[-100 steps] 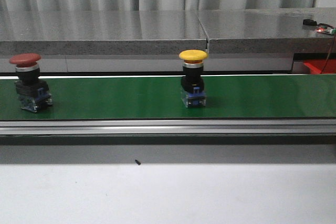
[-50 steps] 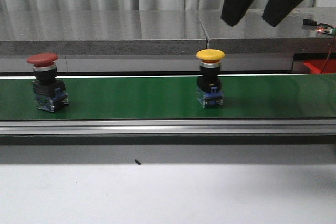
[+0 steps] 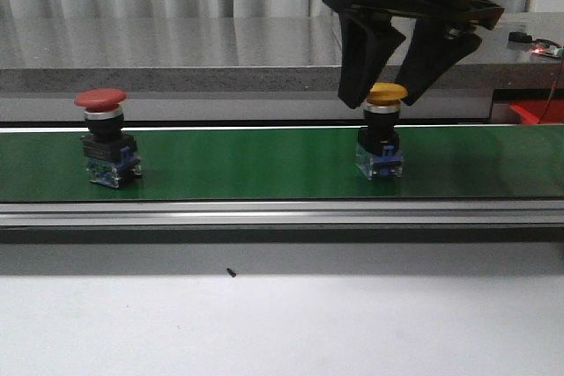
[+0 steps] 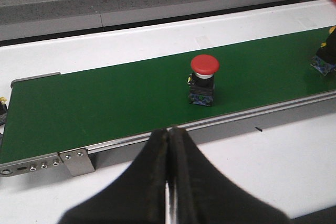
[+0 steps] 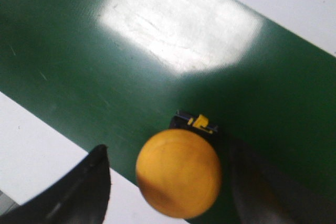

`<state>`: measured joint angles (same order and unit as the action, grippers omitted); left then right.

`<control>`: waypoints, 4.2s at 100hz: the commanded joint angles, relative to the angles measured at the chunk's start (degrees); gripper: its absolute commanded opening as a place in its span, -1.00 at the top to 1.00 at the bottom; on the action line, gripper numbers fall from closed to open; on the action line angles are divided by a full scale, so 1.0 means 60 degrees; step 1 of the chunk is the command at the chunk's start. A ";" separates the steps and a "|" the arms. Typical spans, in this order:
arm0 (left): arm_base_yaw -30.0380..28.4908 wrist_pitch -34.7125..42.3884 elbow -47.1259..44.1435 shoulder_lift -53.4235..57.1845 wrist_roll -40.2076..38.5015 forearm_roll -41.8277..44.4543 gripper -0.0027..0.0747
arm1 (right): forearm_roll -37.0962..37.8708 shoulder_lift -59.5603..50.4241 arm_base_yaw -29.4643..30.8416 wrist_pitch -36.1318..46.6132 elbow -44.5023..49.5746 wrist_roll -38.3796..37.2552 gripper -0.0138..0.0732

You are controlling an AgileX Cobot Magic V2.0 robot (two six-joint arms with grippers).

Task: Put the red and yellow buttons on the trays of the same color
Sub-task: 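Grasp the yellow button with the right gripper and lift it off the belt, then lower the yellow button into the yellow tray and open the right gripper, then lower the right gripper over the red button on the belt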

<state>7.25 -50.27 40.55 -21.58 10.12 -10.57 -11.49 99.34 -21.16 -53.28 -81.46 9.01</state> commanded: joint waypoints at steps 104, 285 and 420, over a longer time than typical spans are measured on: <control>0.0082 0.0629 0.0238 -0.0080 -0.0099 -0.0200 0.98 | 0.0101 -0.2911 0.6159 0.0165 0.1455 0.0139 0.19; 0.0082 0.0629 0.0238 -0.0080 -0.0099 -0.0200 0.98 | -0.0590 -0.2585 0.7687 0.2739 0.2675 0.0180 -0.58; 0.0082 0.0629 0.0238 -0.0080 -0.0099 -0.0200 0.98 | -0.0115 -0.3094 0.0181 0.1625 0.2637 0.0188 -0.58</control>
<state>7.25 -50.39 40.48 -21.58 10.12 -10.61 -11.87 81.22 -19.48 -46.63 -64.04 10.49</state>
